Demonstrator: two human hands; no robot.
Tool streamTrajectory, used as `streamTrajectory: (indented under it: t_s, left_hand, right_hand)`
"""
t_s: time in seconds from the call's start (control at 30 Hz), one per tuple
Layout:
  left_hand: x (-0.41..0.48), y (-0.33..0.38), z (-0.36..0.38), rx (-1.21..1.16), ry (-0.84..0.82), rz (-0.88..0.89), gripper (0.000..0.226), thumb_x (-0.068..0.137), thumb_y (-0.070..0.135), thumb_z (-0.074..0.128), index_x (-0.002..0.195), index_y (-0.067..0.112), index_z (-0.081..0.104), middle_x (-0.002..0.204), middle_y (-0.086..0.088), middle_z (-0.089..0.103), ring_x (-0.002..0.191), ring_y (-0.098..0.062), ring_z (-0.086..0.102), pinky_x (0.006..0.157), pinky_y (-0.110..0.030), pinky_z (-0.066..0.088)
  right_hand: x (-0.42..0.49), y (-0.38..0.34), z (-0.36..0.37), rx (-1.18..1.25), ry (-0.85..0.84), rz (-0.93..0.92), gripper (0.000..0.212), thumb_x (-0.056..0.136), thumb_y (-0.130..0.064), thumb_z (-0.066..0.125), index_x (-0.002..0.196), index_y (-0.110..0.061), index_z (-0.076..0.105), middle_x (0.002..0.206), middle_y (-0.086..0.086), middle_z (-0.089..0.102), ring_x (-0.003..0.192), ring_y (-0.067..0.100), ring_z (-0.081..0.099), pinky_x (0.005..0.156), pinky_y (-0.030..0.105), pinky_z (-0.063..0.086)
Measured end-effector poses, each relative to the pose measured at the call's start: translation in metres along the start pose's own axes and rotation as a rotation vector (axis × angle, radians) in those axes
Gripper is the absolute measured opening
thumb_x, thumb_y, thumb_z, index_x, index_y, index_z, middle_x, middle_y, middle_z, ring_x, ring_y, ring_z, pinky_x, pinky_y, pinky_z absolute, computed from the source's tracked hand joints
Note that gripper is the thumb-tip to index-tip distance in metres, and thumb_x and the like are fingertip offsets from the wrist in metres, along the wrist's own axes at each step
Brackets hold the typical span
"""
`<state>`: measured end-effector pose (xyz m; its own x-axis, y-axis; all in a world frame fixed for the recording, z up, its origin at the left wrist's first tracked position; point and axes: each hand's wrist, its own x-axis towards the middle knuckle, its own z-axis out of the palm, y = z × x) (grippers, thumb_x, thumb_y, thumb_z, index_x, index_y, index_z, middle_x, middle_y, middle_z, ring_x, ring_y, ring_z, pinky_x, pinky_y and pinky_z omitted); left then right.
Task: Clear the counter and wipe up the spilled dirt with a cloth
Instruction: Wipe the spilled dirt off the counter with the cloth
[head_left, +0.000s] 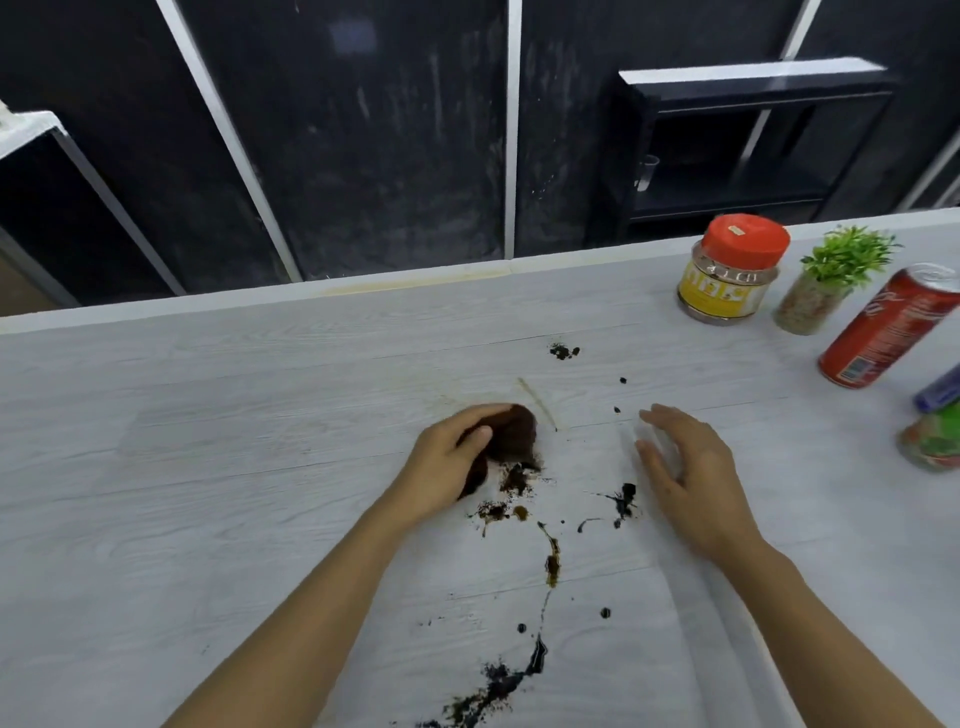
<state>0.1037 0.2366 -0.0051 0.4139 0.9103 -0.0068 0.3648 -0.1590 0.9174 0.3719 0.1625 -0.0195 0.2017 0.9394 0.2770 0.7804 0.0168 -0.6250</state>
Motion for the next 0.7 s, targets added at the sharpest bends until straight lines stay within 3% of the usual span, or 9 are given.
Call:
streamTrajectory:
  t_s: [0.13, 0.2, 0.3, 0.43, 0.5, 0.57, 0.63, 0.67, 0.7]
  left_hand:
    - [0.029, -0.022, -0.050, 0.157, 0.218, -0.096, 0.037, 0.101, 0.013, 0.043, 0.136, 0.023, 0.053, 0.135, 0.005, 0.056, 0.122, -0.013, 0.050, 0.093, -0.013, 0.038]
    - [0.039, -0.030, -0.042, 0.312, 0.194, -0.101, 0.040, 0.102, 0.016, 0.042, 0.141, 0.023, 0.046, 0.146, -0.002, 0.047, 0.131, -0.020, 0.043, 0.106, -0.029, 0.037]
    - [0.036, -0.023, 0.002, 0.508, 0.114, 0.027, 0.045, 0.102, 0.023, 0.039, 0.147, 0.027, 0.035, 0.155, 0.001, 0.032, 0.145, -0.021, 0.023, 0.119, -0.046, 0.020]
    - [0.000, -0.003, 0.059, 0.514, -0.077, 0.196, 0.045, 0.104, 0.022, 0.036, 0.148, 0.029, 0.032, 0.155, 0.011, 0.024, 0.145, -0.006, 0.012, 0.120, -0.025, 0.004]
    - [-0.015, 0.003, 0.065, 0.341, -0.116, 0.166, 0.042, 0.103, 0.018, 0.040, 0.143, 0.031, 0.043, 0.150, 0.014, 0.035, 0.141, 0.000, 0.024, 0.114, -0.012, 0.012]
    - [-0.012, 0.013, 0.051, 0.105, -0.093, 0.051, 0.037, 0.101, 0.017, 0.044, 0.134, 0.032, 0.054, 0.137, 0.012, 0.053, 0.119, 0.005, 0.050, 0.095, -0.001, 0.034]
    - [0.012, 0.015, 0.026, -0.061, 0.030, -0.053, 0.034, 0.101, 0.015, 0.044, 0.128, 0.029, 0.059, 0.120, 0.005, 0.063, 0.082, 0.008, 0.062, 0.068, -0.006, 0.047]
    - [0.029, 0.011, 0.013, -0.087, 0.116, -0.097, 0.032, 0.102, 0.015, 0.043, 0.127, 0.027, 0.059, 0.117, 0.002, 0.064, 0.076, 0.004, 0.064, 0.064, -0.012, 0.050]
    - [0.047, 0.006, 0.004, -0.052, 0.188, -0.124, 0.032, 0.102, 0.016, 0.041, 0.129, 0.025, 0.057, 0.119, 0.000, 0.063, 0.084, -0.001, 0.066, 0.070, -0.018, 0.053]
  right_hand:
    - [-0.004, 0.024, -0.003, -0.187, -0.114, 0.082, 0.043, 0.097, -0.027, 0.048, 0.138, -0.013, 0.047, 0.148, 0.006, 0.042, 0.140, 0.022, 0.030, 0.117, 0.047, 0.015]
    - [-0.007, 0.026, 0.003, -0.215, -0.109, 0.064, 0.043, 0.098, -0.028, 0.044, 0.138, -0.014, 0.046, 0.150, 0.006, 0.039, 0.142, 0.022, 0.026, 0.118, 0.046, 0.011]
    - [-0.008, 0.025, 0.007, -0.245, -0.084, 0.066, 0.043, 0.099, -0.029, 0.042, 0.138, -0.014, 0.046, 0.150, 0.005, 0.038, 0.143, 0.021, 0.026, 0.119, 0.045, 0.010]
    - [-0.007, 0.026, 0.007, -0.266, -0.078, 0.055, 0.044, 0.099, -0.031, 0.040, 0.140, -0.015, 0.044, 0.151, 0.004, 0.037, 0.143, 0.020, 0.025, 0.119, 0.042, 0.008]
    - [-0.007, 0.027, 0.006, -0.261, -0.076, 0.049, 0.044, 0.099, -0.032, 0.041, 0.140, -0.016, 0.044, 0.150, 0.004, 0.038, 0.143, 0.019, 0.025, 0.119, 0.040, 0.007]
    - [-0.007, 0.028, 0.005, -0.230, -0.073, 0.046, 0.044, 0.098, -0.033, 0.042, 0.139, -0.017, 0.045, 0.150, 0.002, 0.039, 0.143, 0.017, 0.025, 0.119, 0.038, 0.006]
    - [-0.005, 0.028, 0.003, -0.192, -0.060, 0.051, 0.044, 0.098, -0.033, 0.044, 0.138, -0.017, 0.047, 0.149, 0.002, 0.040, 0.142, 0.015, 0.026, 0.119, 0.036, 0.006]
    - [-0.005, 0.028, 0.003, -0.181, -0.057, 0.051, 0.044, 0.098, -0.033, 0.045, 0.138, -0.017, 0.047, 0.149, 0.001, 0.040, 0.142, 0.015, 0.026, 0.119, 0.036, 0.005]
    - [-0.005, 0.028, 0.003, -0.174, -0.056, 0.053, 0.044, 0.098, -0.032, 0.045, 0.138, -0.017, 0.047, 0.149, 0.001, 0.040, 0.142, 0.014, 0.026, 0.120, 0.036, 0.005]
